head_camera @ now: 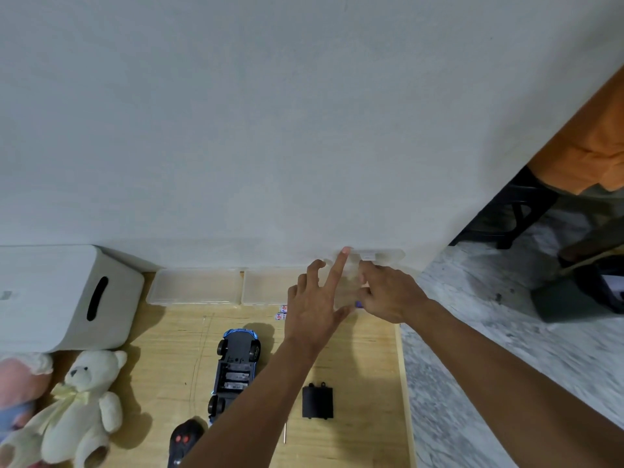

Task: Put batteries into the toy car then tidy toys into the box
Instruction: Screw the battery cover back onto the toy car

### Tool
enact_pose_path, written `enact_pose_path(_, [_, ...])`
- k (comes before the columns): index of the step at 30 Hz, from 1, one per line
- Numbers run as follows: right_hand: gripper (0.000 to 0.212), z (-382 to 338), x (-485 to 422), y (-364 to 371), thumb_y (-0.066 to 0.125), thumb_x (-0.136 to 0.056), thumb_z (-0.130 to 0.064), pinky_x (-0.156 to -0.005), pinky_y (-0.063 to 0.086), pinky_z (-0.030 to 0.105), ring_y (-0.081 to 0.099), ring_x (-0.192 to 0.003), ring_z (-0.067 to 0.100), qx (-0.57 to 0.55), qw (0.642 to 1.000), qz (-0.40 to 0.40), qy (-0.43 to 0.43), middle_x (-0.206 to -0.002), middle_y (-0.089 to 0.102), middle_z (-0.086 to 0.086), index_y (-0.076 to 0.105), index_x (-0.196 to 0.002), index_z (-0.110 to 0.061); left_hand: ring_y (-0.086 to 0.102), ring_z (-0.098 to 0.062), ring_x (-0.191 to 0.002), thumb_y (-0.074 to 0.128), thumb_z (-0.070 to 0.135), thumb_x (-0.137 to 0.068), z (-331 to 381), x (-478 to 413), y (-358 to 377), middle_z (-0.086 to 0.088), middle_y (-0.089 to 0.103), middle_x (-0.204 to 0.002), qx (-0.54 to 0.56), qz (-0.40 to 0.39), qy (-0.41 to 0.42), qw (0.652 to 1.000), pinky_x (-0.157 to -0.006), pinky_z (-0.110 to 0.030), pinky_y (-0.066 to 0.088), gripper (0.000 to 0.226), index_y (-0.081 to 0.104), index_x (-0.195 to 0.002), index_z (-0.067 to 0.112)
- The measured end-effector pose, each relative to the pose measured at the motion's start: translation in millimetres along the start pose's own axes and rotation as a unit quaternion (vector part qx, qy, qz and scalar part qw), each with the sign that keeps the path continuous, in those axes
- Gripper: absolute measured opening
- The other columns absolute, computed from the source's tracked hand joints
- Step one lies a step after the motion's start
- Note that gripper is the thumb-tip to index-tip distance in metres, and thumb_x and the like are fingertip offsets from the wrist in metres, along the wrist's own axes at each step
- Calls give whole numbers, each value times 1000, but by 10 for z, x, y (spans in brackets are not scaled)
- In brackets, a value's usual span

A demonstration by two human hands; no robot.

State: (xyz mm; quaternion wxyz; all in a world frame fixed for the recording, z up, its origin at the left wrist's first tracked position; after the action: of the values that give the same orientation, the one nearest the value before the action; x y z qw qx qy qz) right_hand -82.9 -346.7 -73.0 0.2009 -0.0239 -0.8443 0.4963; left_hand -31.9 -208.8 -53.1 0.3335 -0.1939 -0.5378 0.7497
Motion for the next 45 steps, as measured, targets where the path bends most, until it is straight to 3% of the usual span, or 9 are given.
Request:
enact_pose_path(5, [22, 23, -34, -12, 52, -88, -23, -64, 39, 33, 56, -82, 20, -27, 997, -73, 9, -97, 54, -6, 44, -108, -26, 50, -22, -122, 62, 69, -91, 2, 11, -1, 0, 28, -156, 4, 5, 3, 1000, -101, -42, 46, 109, -30, -148, 55])
enact_pose_path(11, [25, -1, -95, 4, 54, -90, -15, -76, 53, 35, 59, -88, 23, -33, 996, -78, 7, -114, 62, 1, 58, -111, -28, 50, -22, -122, 60, 70, -91, 3, 12, 17, 0, 29, -155, 2, 5, 2, 1000, -101, -42, 46, 109, -33, -147, 56])
enact_pose_path(23, [26, -11, -99, -16, 61, -89, -34, -82, 55, 37, 63, -95, 20, -19, 1000, -24, -3, -110, 66, -6, 60, -115, -29, 50, -22, -123, 58, 69, -93, 17, 11, 27, -1, 29, -154, -5, 0, 3, 1000, -102, -41, 46, 106, -32, -148, 55])
enact_pose_path(30, [33, -167, -24, 7, 56, -96, -9, -96, 50, 38, 53, -120, 19, -5, 996, -46, -72, -128, 62, -3, 66, -124, -23, 51, -22, -121, 55, 70, -94, 44, 21, 5, -1, 30, -152, -34, -3, 6, 999, -100, -40, 47, 106, -34, -148, 51])
enact_pose_path(32, [35, -175, 75, -42, 59, -93, -5, -94, 51, 37, 56, -117, 19, 4, 997, -8, -75, -127, 64, -4, 70, -122, -21, 51, -20, -121, 53, 69, -96, 54, 30, -7, -1, 29, -153, -57, -4, 5, 998, -101, -39, 46, 106, -37, -147, 48])
enact_pose_path(36, [24, -135, 533, -369, 61, -83, -7, -71, 51, 36, 62, -88, 24, 40, 964, 251, -81, -98, 68, -2, 72, -101, -18, 49, -19, -121, 45, 73, -96, 79, 38, -24, 1, 27, -155, -77, -10, 5, 997, -105, -38, 43, 102, -39, -146, 46])
enact_pose_path(38, [28, -112, 715, -480, 62, -82, -13, -71, 49, 35, 58, -90, 23, 81, 938, 330, -73, -105, 62, -1, 67, -109, -20, 49, -19, -122, 41, 77, -95, 90, 48, -28, 1, 26, -155, -82, -15, 5, 997, -106, -39, 41, 102, -41, -145, 45])
enact_pose_path(42, [59, -78, 708, -545, 68, -84, -23, -81, 51, 39, 55, -113, 27, 148, 939, 307, -44, -134, 56, 5, 55, -141, -22, 48, -22, -126, 36, 77, -95, 120, 69, -27, 0, 23, -158, -118, -13, -3, 993, -108, -42, 40, 102, -46, -143, 42])
enact_pose_path(45, [56, -88, 659, -559, 70, -86, -22, -80, 56, 40, 60, -110, 28, 141, 949, 279, -35, -137, 57, 7, 57, -141, -20, 47, -25, -130, 38, 74, -97, 160, 84, -27, 0, 21, -161, -141, -13, -11, 990, -109, -43, 40, 102, -44, -146, 38])
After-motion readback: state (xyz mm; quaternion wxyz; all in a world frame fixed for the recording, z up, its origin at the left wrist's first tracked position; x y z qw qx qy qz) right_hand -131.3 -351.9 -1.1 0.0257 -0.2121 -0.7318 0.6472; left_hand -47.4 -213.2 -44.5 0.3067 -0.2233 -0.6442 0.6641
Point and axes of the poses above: each hand's wrist, its own x-axis away from the middle knuckle, its own y-axis out of the palm, z = x × y, the point moved 8 cm from there along -x, towards the middle knuckle
